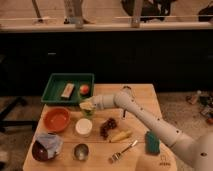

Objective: Place pepper in plastic cup

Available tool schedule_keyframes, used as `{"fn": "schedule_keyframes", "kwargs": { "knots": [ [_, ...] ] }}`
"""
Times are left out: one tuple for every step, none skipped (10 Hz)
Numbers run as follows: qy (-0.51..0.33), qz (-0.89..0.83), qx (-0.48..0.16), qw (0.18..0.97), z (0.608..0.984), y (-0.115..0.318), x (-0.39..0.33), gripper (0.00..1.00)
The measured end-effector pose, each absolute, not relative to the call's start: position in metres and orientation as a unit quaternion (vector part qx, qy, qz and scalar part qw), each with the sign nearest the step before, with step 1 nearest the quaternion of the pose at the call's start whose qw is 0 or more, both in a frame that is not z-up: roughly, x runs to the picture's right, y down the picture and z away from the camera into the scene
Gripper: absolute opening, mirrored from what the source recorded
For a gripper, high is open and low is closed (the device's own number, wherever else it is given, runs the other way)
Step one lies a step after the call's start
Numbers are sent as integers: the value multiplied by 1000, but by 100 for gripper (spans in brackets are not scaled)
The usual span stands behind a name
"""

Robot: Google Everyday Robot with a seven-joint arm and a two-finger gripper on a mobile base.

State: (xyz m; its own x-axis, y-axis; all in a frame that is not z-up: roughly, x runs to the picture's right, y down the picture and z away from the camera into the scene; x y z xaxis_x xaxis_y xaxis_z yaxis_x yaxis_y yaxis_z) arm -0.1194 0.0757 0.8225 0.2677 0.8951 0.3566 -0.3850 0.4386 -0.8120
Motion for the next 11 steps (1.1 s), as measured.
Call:
{"fn": "schedule_keyframes", "kwargs": {
  "knots": [
    [-421,435,-303,736,822,76,-119,63],
    [-421,435,-303,736,822,76,-119,73],
    [-421,435,-303,736,822,76,-119,79],
    [-421,435,-303,736,822,76,-119,80],
    [-421,435,-303,736,822,76,-119,80],
    [-421,435,-303,736,822,76,-119,80],
    [-421,435,-303,736,822,76,-119,80],
    [-421,435,-303,736,822,76,-119,80],
    [-421,435,-303,736,822,76,-119,80],
    [-421,435,-303,736,822,76,-119,80],
    [-421,435,-303,736,822,76,-119,80]
  ]
}}
